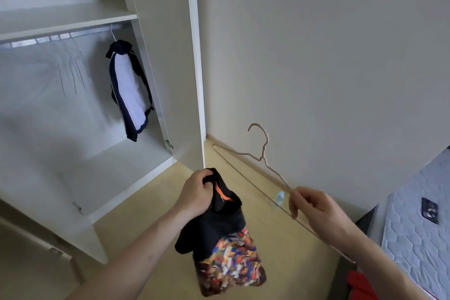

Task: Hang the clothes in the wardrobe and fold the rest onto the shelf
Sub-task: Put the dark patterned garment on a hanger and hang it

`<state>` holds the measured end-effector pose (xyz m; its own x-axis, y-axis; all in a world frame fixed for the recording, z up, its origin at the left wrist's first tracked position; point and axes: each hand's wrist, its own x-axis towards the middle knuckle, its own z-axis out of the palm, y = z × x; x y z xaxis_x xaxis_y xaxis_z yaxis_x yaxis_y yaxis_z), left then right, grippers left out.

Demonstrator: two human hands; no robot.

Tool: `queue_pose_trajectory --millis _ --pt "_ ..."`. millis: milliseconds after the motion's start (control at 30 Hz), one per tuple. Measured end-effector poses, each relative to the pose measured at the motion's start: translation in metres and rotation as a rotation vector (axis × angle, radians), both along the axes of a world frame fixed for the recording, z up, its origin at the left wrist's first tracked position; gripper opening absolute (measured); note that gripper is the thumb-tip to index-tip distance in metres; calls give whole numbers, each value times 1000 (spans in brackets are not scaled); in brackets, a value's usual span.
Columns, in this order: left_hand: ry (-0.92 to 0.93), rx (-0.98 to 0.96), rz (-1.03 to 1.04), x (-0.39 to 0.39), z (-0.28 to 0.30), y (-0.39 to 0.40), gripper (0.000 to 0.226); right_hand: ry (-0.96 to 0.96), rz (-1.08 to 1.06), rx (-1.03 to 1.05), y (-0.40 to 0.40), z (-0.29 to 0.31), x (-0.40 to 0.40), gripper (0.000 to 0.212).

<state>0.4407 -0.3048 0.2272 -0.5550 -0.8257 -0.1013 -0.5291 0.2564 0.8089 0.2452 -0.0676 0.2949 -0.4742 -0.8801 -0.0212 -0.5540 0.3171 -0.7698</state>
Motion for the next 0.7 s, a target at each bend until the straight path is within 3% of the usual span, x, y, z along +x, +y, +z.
queue_pose_trajectory --millis 367,700 --pt "-295 -68 -102 16 2 -51 56 -24 77 145 21 23 -34 48" --pt "-179 -210 -178 9 17 -40 60 -2 109 156 8 19 -9 44"
